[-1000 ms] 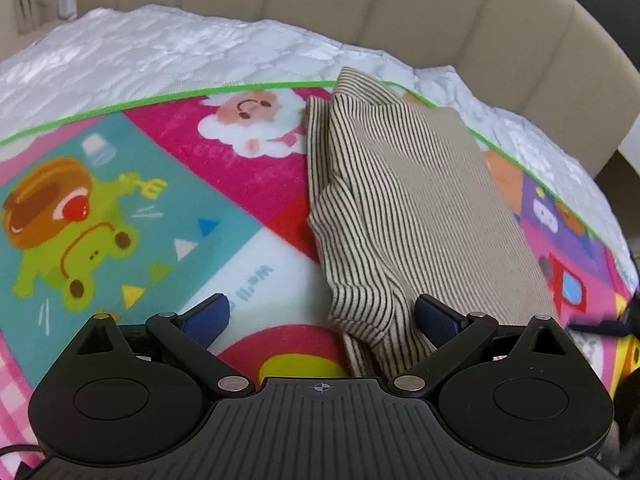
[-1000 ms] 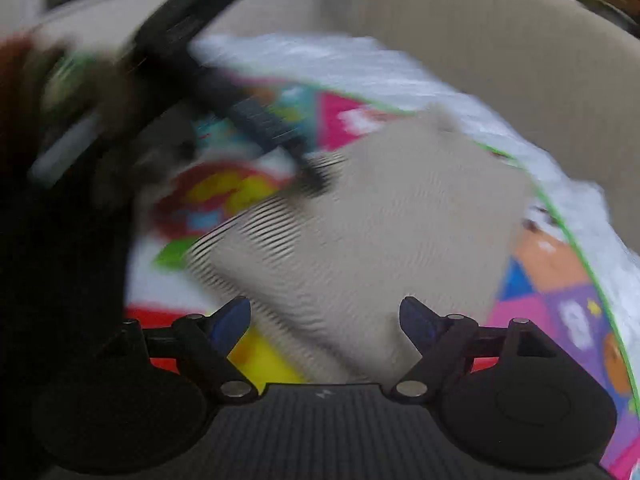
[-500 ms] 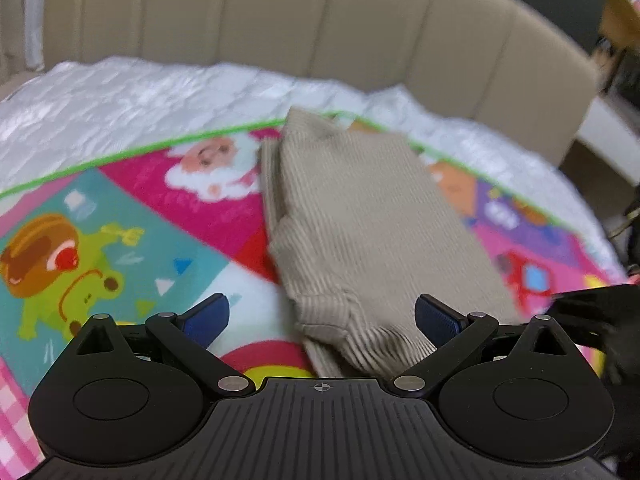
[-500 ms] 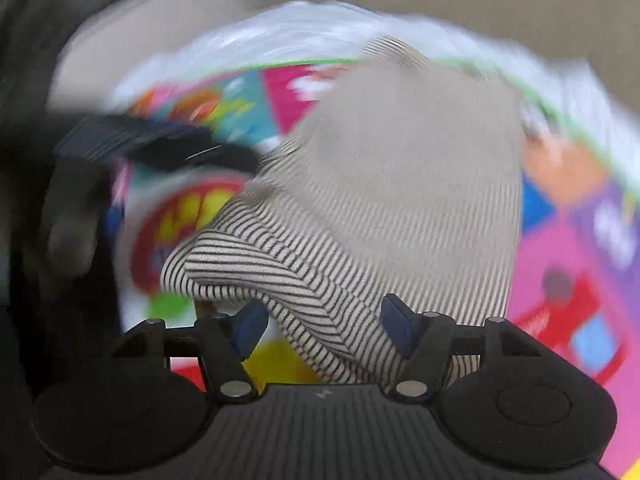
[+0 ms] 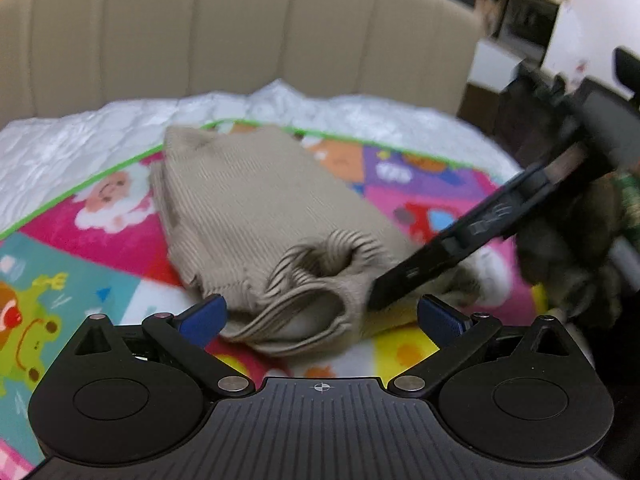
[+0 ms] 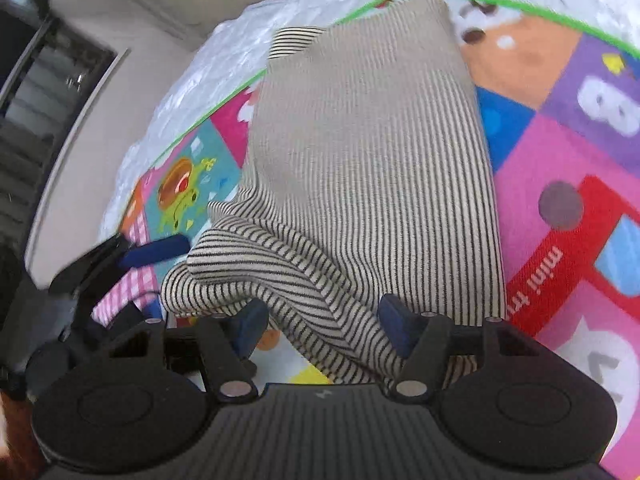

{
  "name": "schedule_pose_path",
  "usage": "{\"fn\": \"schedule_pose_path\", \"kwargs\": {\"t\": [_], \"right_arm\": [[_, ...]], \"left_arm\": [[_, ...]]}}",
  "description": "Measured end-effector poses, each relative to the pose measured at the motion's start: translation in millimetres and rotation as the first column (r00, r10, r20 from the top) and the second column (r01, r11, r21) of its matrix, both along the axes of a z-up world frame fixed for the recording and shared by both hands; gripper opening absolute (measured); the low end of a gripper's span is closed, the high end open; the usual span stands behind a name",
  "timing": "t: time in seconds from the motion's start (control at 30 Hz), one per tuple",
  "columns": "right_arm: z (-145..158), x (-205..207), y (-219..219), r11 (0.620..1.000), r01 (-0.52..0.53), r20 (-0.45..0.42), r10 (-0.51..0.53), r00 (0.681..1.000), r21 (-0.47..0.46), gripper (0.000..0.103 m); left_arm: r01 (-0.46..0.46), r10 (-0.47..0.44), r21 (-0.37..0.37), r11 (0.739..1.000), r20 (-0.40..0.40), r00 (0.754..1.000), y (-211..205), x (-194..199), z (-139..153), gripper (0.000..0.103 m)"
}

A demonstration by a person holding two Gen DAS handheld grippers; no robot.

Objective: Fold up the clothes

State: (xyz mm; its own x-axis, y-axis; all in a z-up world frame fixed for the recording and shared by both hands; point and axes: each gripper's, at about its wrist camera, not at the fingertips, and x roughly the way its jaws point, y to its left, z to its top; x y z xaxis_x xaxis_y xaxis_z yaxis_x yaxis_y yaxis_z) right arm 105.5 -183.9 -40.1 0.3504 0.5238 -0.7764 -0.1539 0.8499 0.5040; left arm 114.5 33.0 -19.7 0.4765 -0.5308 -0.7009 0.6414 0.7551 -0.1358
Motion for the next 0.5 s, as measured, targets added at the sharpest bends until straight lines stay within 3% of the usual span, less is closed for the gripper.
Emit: {"fn": "schedule_pose_path", "kwargs": {"t": [0.1, 0.17, 0.27, 0.4, 0.47, 0.5], "right_arm": [[11.4, -15.0, 15.6, 0.989, -0.078, 0.106, 0.091, 0.990, -0.124, 0.065], [18.3, -27.1, 26.8, 0.966, -0.125, 0.180, 0.168, 0.969, -0.227, 0.076], [19.1, -51.4, 48.6, 0.873, -0.183, 0.294, 0.340, 0.893, -0.452, 0.083], [-2.8, -65.4, 72.7, 0.725, -0.174, 0.310, 0.481, 0.820, -0.666, 0.083], [-16.3, -65.2, 82.6, 0.662, -0.144, 0.319, 0.526, 0.788, -0.736, 0.075], [-17.0, -64.3, 85.5, 0.651, -0.139, 0.325, 0.539, 0.777, -0.747, 0.052]], "left_arm": [[-0.032, 0.032, 0.003, 0.999, -0.013, 0.999, 1.7, 5.0, -4.0, 0.103], [-0.056, 0.056, 0.001, 0.998, -0.023, 0.998, 3.5, 8.7, -6.4, 0.103], [-0.092, 0.092, -0.002, 0.996, -0.038, 0.995, 6.2, 14.4, -10.0, 0.103], [-0.113, 0.109, -0.055, 0.992, -0.070, 0.992, 13.5, 20.2, -9.5, 0.103], [-0.123, 0.115, -0.087, 0.989, -0.089, 0.989, 17.6, 22.2, -8.7, 0.103], [-0.128, 0.118, -0.103, 0.986, -0.099, 0.988, 19.6, 23.2, -8.3, 0.103]]}}
